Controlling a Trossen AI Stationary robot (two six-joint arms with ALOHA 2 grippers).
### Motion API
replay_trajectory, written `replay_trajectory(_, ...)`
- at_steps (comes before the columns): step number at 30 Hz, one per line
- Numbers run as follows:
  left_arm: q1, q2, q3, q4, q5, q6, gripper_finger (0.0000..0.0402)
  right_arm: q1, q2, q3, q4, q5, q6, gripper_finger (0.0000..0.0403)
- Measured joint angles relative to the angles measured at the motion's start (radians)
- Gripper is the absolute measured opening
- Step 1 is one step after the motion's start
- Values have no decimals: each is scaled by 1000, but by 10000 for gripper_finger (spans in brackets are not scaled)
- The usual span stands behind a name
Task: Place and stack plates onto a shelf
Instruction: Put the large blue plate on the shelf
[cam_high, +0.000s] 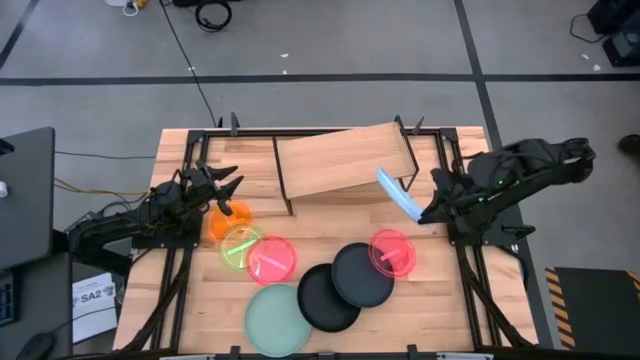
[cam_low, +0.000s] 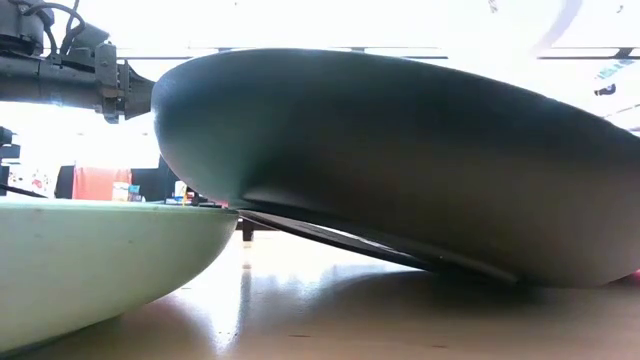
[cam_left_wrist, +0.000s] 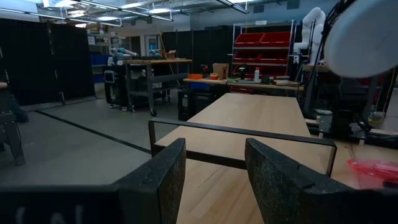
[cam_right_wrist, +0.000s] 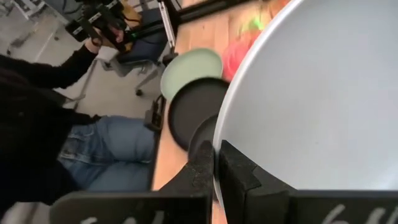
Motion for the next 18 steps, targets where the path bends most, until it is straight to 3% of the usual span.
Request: replay_trajectory(18, 0, 0, 0, 0, 0, 0, 172, -239, 199, 196, -187, -59, -490, 16)
